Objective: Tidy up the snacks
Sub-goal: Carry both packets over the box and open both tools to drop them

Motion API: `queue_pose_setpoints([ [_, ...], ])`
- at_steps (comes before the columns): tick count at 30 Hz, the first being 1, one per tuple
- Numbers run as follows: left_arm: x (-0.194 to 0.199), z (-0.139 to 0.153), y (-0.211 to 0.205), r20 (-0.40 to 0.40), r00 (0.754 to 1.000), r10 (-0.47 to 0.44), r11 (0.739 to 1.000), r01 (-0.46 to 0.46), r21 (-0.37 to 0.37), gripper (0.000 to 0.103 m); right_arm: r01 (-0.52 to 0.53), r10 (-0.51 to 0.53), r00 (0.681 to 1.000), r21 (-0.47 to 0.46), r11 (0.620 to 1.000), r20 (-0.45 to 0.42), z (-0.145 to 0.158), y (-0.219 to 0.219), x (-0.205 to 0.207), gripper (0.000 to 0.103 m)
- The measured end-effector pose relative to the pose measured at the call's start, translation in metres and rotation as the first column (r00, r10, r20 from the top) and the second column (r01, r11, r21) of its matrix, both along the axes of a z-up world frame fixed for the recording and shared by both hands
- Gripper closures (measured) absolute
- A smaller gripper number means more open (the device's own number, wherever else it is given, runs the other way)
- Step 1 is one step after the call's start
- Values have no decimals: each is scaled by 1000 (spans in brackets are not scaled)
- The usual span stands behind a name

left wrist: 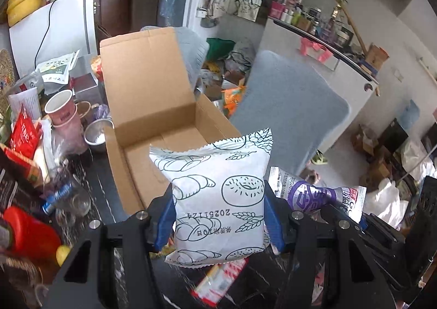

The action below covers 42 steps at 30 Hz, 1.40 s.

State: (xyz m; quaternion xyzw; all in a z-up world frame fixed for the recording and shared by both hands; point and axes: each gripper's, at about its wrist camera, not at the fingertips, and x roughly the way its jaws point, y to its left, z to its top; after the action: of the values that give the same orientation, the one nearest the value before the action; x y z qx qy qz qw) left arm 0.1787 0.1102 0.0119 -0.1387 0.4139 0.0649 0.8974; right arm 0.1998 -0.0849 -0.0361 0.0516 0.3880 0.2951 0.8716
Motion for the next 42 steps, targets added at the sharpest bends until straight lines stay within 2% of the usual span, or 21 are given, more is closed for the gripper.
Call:
queue_pose_setpoints([
  [15, 96, -49, 73, -72, 990, 124, 992, -123, 18, 47, -166, 166, 986, -52, 985, -11, -38, 100, 116, 78],
  [22, 136, -61, 93, -63, 990, 123, 989, -117, 94, 47, -215, 212, 976, -76, 974, -44, -65, 142, 157, 78],
  [34, 154, -104, 131, -160, 969, 187, 982, -179, 62, 47, -269, 259, 962, -140, 953, -89, -101, 188, 187, 76],
  [40, 150, -108, 138, -169, 961, 219, 975, -209, 75, 47, -285, 276, 958, -182, 941, -73, -103, 201, 184, 66],
  [42, 148, -107, 138, -171, 960, 224, 974, -212, 84, 47, -284, 277, 959, -184, 941, -63, -101, 202, 182, 66],
])
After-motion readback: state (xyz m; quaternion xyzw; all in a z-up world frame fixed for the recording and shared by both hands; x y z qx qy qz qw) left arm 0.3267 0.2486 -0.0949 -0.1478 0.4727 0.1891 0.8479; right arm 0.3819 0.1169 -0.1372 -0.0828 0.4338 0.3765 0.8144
